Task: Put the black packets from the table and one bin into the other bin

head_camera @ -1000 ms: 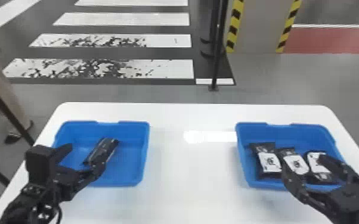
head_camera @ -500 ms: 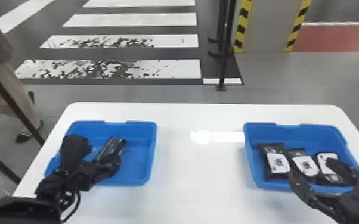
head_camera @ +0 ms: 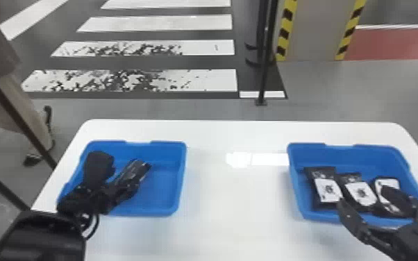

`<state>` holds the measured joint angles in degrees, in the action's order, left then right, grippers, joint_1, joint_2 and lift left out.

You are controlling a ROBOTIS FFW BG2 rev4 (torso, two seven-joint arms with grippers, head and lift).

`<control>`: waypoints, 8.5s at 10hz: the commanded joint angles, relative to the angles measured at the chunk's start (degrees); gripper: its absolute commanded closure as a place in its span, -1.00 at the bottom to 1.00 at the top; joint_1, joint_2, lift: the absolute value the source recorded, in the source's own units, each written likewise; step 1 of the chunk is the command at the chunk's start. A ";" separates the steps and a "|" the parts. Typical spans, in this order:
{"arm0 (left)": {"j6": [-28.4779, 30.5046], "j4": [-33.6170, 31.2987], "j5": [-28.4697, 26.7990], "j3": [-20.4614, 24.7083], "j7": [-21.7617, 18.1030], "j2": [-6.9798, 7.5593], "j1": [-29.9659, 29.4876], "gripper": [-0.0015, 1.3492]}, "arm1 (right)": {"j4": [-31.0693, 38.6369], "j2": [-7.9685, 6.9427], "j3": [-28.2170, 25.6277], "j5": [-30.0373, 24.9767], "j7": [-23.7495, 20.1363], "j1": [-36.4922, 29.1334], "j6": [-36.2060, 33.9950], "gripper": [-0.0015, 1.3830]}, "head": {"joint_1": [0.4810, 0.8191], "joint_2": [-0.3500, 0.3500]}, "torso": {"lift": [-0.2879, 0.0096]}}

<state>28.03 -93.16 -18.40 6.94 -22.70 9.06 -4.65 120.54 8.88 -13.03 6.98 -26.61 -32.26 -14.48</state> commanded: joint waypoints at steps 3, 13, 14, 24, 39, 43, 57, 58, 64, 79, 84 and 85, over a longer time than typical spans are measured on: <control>6.14 0.84 0.24 -1.00 -0.06 0.60 0.85 0.79 | -0.51 0.00 0.12 0.67 -0.19 0.06 0.00 -0.82 | 0.27 0.25 | 0.20; -16.78 -17.16 42.06 -3.40 -1.03 -2.56 -13.49 0.79 | 2.86 1.85 5.49 5.47 -0.54 5.26 -3.66 -0.82 | 0.27 -0.12 | 0.20; -16.92 -18.56 42.51 -5.00 -1.03 -2.65 -14.47 0.79 | 3.56 2.64 8.00 7.30 -0.54 8.49 -6.47 -0.82 | 0.27 -0.11 | 0.20; -18.33 -19.83 44.91 -15.63 -1.03 -1.68 -14.33 0.79 | -6.84 4.57 32.91 17.01 4.64 33.95 -15.75 -0.81 | 0.27 0.26 | 0.20; -22.27 -20.53 46.51 -12.08 -1.03 -2.47 -17.15 -0.80 | -10.92 5.18 10.51 6.38 5.61 30.85 -9.56 0.84 | 0.27 -0.06 | 0.20; -22.97 -20.39 46.40 -11.51 -1.03 -2.65 -17.57 -0.79 | -14.15 5.36 2.29 3.19 4.55 24.24 -10.55 0.30 | 0.27 -0.53 | 0.20; -43.08 -24.19 24.35 -4.66 16.46 -5.99 -32.19 -0.80 | 7.50 -2.29 -1.37 -0.36 8.42 -7.82 12.66 -0.67 | 0.27 -0.23 | 0.20; -43.08 -24.33 25.49 -4.32 16.81 -6.16 -32.62 -0.80 | 7.36 -2.29 -1.26 -0.36 8.42 -7.68 12.80 -0.67 | 0.27 -0.23 | 0.20; -43.22 -24.61 26.40 -3.06 16.81 -6.51 -33.04 -0.80 | 6.10 -2.37 -1.14 0.10 8.60 -6.83 15.19 -0.67 | 0.27 -0.16 | 0.20; -43.92 -25.03 26.86 -2.49 16.81 -6.78 -33.18 -0.79 | 5.11 -2.46 -0.11 1.70 9.12 -6.41 18.00 -0.67 | 0.27 -0.10 | 0.20; -43.92 -25.03 27.20 -2.60 16.81 -6.78 -33.18 -0.80 | 5.25 -2.29 0.12 1.81 9.04 -6.27 18.00 -0.67 | 0.27 -0.09 | 0.20; -43.92 -25.03 27.20 -2.49 16.81 -6.78 -33.18 -0.80 | 5.25 -2.29 0.12 2.04 9.04 -6.27 18.00 -0.67 | 0.27 -0.09 | 0.20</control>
<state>-15.87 -118.19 8.75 4.40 -5.89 2.28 -37.82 125.78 6.58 -12.92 8.91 -17.58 -38.54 3.52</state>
